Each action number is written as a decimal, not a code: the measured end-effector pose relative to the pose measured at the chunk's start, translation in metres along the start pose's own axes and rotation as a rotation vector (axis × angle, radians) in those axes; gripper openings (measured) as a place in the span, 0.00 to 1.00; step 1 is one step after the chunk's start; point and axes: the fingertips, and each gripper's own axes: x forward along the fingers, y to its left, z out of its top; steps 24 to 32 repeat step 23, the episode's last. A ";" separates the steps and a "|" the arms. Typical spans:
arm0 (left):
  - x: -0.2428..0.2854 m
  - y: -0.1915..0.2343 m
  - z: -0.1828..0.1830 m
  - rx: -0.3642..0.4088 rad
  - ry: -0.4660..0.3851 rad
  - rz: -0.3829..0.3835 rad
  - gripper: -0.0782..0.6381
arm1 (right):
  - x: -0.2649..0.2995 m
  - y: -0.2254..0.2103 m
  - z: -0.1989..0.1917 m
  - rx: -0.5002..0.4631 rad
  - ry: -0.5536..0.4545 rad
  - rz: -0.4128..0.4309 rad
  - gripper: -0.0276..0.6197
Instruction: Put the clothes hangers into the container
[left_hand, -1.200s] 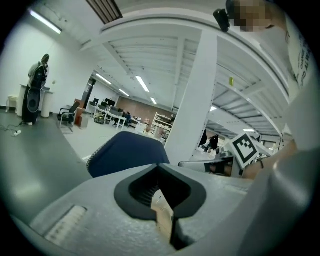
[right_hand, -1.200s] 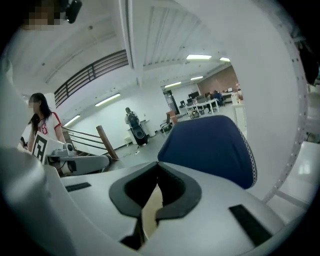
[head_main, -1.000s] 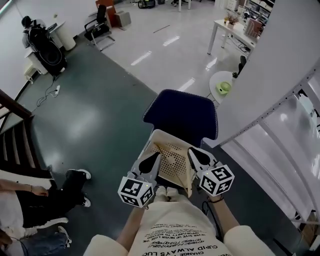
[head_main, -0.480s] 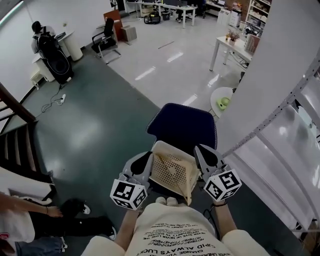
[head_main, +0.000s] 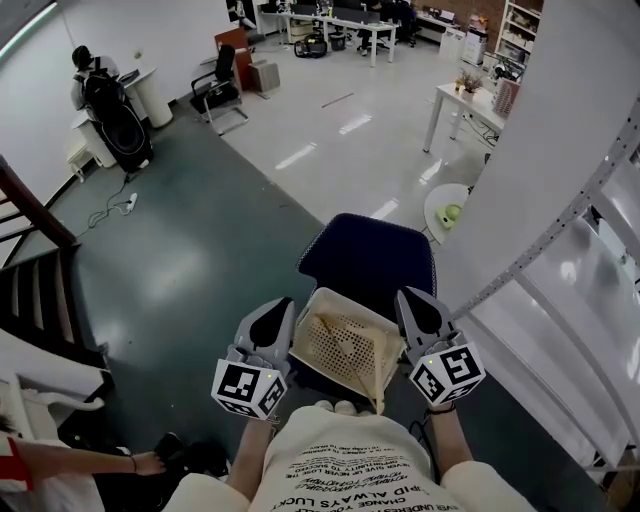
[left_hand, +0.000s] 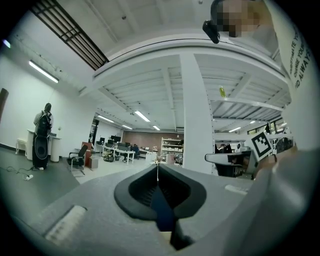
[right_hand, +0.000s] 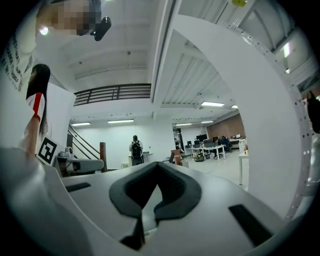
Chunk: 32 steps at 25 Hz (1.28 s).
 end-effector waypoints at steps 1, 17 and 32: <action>0.000 0.000 0.000 0.001 0.000 0.003 0.14 | 0.000 -0.001 0.000 0.001 -0.002 -0.001 0.05; -0.014 0.010 -0.003 0.010 0.012 0.044 0.14 | -0.002 0.000 0.002 -0.008 -0.016 -0.038 0.05; -0.011 0.006 -0.002 0.013 0.013 0.045 0.14 | -0.002 -0.003 0.004 -0.005 -0.019 -0.041 0.05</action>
